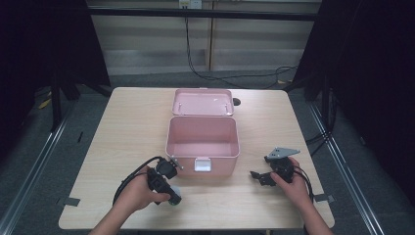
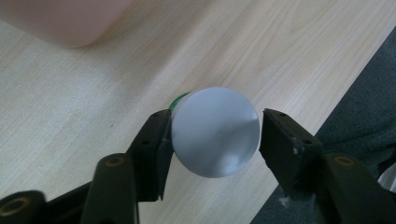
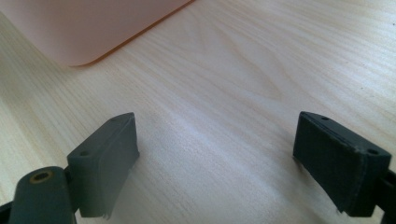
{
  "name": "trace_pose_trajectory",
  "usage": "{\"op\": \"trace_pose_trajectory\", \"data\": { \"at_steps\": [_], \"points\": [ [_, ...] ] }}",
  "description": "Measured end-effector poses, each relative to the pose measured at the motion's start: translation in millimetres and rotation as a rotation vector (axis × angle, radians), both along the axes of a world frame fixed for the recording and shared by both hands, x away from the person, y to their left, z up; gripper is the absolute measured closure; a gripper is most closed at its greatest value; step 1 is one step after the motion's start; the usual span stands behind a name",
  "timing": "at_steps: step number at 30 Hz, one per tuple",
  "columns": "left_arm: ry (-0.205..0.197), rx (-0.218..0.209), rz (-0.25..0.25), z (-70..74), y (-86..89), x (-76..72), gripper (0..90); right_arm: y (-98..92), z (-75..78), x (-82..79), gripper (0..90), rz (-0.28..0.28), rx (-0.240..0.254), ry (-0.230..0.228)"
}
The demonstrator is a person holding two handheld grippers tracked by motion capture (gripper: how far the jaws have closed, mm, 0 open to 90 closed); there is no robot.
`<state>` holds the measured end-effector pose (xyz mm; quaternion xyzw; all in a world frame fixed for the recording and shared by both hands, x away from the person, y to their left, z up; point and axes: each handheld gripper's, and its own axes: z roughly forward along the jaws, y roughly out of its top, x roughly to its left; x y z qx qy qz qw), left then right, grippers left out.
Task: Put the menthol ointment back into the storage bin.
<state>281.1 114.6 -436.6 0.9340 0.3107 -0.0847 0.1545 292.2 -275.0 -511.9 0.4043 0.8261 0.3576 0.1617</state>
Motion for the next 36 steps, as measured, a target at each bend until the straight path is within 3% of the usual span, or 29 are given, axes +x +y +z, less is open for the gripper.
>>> {"op": "trace_pose_trajectory", "data": {
  "at_steps": [11, 27, 36],
  "points": [
    [0.006, 0.015, -0.027, 1.4, -2.0, 0.0, 49.6, 0.0, -0.1, 0.1, 13.0, 0.002, 0.001, 0.001],
    [0.017, 0.007, -0.004, 10.1, -0.2, 2.9, 49.9, 0.0, 0.0, 0.1, 13.0, 0.001, 0.001, 0.001],
    [0.027, 0.008, 0.014, 23.9, 5.1, 7.4, 50.0, 0.0, 0.0, 0.1, 13.0, 0.001, 0.001, 0.001]
  ]
}}
